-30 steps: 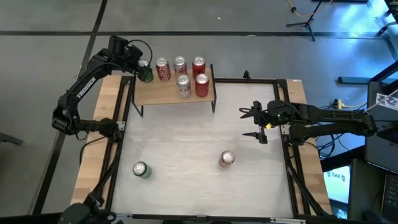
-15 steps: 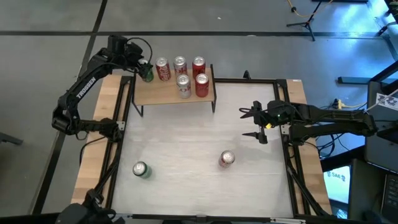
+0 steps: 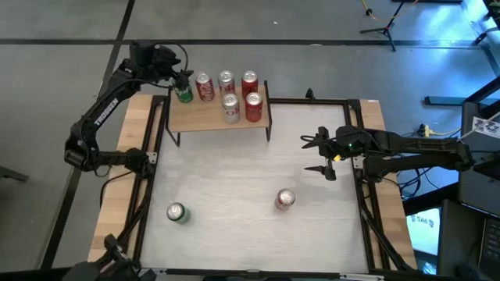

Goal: Place canned beverage on shelf
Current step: Put the green soda can on the shelf aligned with the other green soda can

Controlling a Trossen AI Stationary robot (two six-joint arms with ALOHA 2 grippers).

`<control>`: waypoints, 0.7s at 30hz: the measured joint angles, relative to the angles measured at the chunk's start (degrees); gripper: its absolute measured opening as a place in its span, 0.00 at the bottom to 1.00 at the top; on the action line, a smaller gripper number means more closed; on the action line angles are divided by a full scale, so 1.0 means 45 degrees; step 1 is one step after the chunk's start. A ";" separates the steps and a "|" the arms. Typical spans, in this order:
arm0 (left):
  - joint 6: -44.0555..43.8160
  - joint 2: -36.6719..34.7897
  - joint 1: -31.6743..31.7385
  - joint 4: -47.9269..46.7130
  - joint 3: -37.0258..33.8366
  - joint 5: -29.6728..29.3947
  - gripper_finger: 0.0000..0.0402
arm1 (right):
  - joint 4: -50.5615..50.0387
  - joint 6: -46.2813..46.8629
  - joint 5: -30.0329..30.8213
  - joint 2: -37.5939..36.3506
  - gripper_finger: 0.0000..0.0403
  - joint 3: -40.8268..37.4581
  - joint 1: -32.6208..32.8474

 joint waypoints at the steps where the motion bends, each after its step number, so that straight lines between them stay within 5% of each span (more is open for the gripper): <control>1: 0.0001 -0.0130 -0.0002 0.0255 0.0000 0.0005 0.83 | -0.0002 0.0000 0.0000 0.0004 0.91 0.0000 -0.0001; 10: -0.1501 -0.1597 -0.1076 0.3440 0.0015 0.0033 0.83 | 0.0000 0.0000 0.0000 0.0004 0.91 0.0000 0.0000; 21: -0.4012 -0.2818 -0.4523 0.1876 0.0015 0.0818 0.83 | 0.0010 0.0000 0.0000 -0.0001 0.91 0.0000 0.0001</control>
